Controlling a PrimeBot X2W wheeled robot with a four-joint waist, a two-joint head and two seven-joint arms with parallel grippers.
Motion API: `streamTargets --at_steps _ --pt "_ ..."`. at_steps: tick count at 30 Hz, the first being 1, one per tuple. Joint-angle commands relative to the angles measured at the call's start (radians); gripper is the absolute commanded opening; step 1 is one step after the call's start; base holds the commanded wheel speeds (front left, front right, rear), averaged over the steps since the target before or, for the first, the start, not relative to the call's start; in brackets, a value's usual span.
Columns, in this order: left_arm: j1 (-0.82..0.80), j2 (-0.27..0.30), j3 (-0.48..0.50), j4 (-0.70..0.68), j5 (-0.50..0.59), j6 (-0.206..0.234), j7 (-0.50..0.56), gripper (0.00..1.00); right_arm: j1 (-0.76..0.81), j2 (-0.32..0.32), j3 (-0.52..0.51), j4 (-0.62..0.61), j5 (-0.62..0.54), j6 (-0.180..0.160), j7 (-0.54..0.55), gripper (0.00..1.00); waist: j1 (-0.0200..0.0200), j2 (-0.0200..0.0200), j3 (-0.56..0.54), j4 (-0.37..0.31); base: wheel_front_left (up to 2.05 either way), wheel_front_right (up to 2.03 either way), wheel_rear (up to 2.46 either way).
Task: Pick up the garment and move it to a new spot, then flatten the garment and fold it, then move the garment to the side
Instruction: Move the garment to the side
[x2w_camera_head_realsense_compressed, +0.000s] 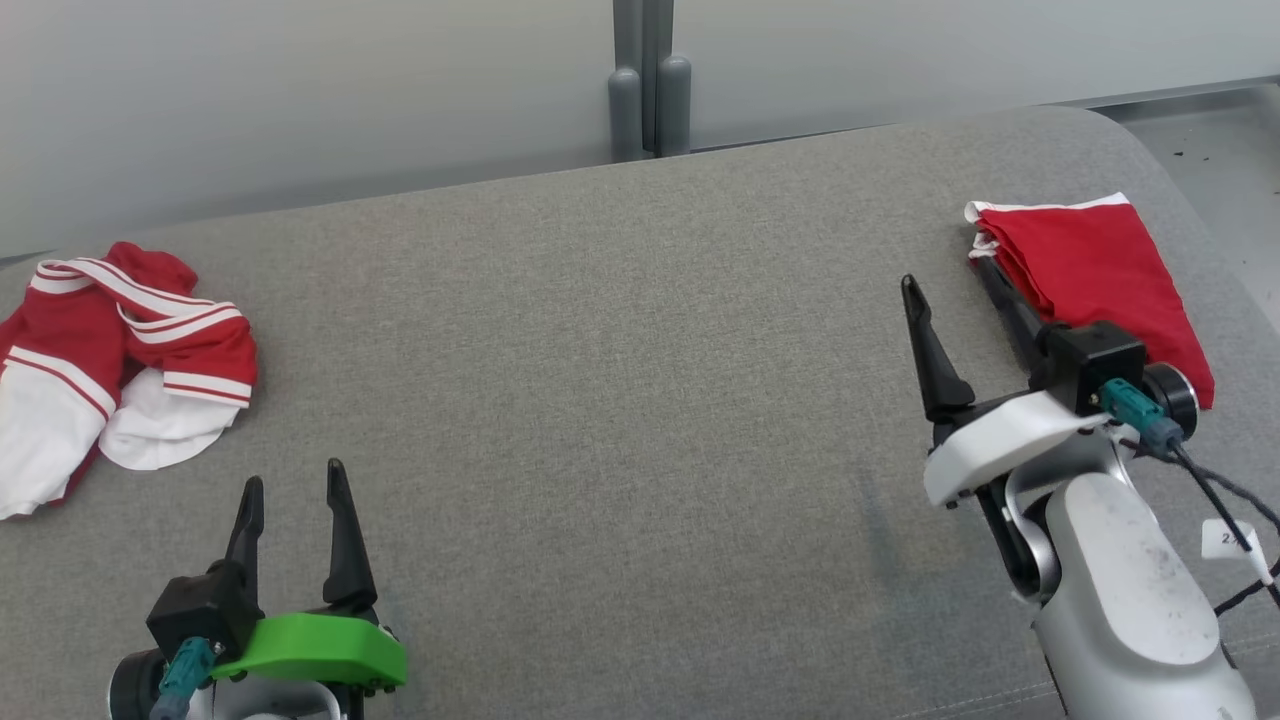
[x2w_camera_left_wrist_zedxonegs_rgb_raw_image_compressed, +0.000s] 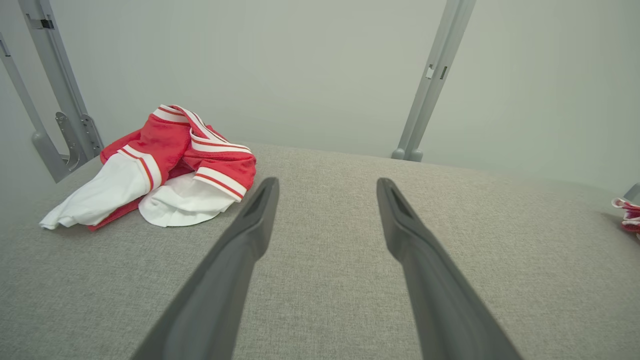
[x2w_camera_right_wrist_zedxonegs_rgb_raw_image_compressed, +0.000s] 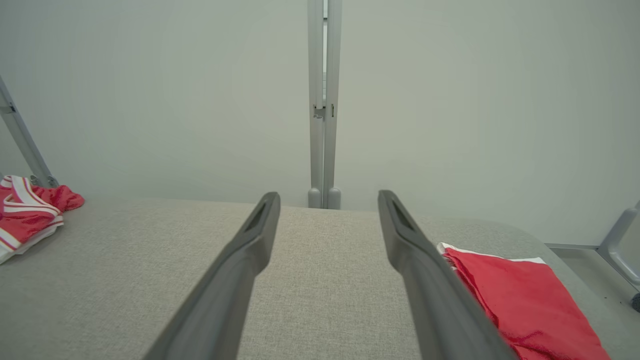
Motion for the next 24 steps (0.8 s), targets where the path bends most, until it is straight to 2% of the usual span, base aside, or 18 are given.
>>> streamTargets --at_steps 1,8,15,24 --pt "0.025 -0.005 -0.002 -0.006 -0.005 -0.003 -0.005 1.0 0.043 0.018 -0.01 -0.026 -0.012 -0.001 0.007 1.0 0.0001 0.0002 -0.015 0.013 0.0 0.0 0.0" --pt "0.066 -0.023 -0.006 -0.013 -0.025 -0.009 -0.004 1.0 0.168 0.076 -0.038 -0.123 -0.052 -0.001 0.029 1.0 0.0001 0.0002 -0.037 0.026 0.0 0.0 0.0" --pt "0.077 -0.034 -0.027 -0.011 -0.028 -0.021 -0.002 1.0 0.265 0.083 -0.007 -0.178 0.017 -0.001 0.044 1.0 0.0001 0.0002 -0.049 0.044 0.0 0.0 0.0" --pt "0.059 -0.033 -0.049 0.002 -0.033 -0.022 0.017 1.0 0.316 0.084 0.004 -0.201 0.046 -0.001 0.048 1.0 0.0001 0.0002 -0.058 0.051 0.0 0.0 0.0"
